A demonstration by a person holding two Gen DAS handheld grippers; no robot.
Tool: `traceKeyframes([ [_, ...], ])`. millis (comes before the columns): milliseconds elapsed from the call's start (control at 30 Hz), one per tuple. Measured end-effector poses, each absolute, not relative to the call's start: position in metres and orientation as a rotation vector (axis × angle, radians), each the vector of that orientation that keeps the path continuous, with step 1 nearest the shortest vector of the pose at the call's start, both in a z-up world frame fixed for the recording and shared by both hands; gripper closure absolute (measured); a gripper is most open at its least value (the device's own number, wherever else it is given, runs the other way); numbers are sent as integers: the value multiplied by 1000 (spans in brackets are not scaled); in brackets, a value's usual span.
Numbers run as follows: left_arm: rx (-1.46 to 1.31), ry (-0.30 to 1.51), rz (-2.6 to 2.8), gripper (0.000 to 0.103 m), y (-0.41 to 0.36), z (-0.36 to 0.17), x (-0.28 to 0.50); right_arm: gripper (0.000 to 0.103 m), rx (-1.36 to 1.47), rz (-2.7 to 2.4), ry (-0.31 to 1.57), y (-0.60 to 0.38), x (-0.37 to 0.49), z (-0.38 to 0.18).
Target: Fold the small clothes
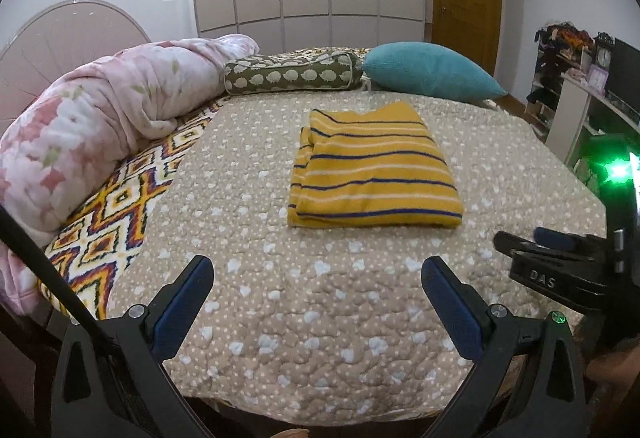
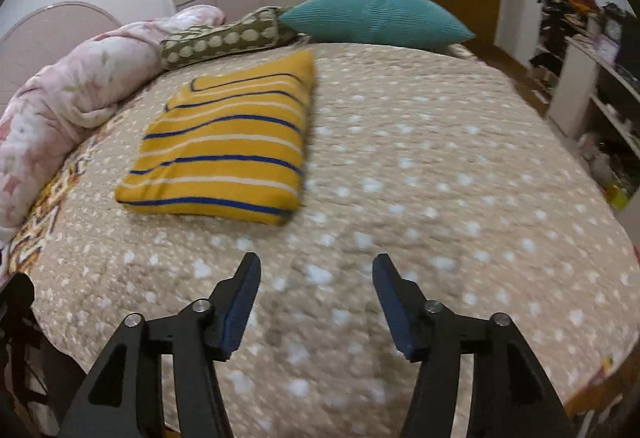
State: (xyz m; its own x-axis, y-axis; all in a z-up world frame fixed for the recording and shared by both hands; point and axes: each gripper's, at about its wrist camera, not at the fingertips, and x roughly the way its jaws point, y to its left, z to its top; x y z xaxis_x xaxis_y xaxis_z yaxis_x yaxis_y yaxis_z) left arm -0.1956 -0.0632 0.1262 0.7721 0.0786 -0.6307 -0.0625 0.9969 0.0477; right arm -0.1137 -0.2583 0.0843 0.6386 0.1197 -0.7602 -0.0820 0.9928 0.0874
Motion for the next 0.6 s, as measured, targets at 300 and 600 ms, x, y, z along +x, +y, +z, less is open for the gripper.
traceKeyframes([
  [300, 16, 750, 96, 0, -67, 111, -196, 33, -59, 45, 887, -257, -130, 72],
  [600, 30, 805, 95, 0, -68, 100, -193, 30, -112, 34, 903, -252, -133, 63],
])
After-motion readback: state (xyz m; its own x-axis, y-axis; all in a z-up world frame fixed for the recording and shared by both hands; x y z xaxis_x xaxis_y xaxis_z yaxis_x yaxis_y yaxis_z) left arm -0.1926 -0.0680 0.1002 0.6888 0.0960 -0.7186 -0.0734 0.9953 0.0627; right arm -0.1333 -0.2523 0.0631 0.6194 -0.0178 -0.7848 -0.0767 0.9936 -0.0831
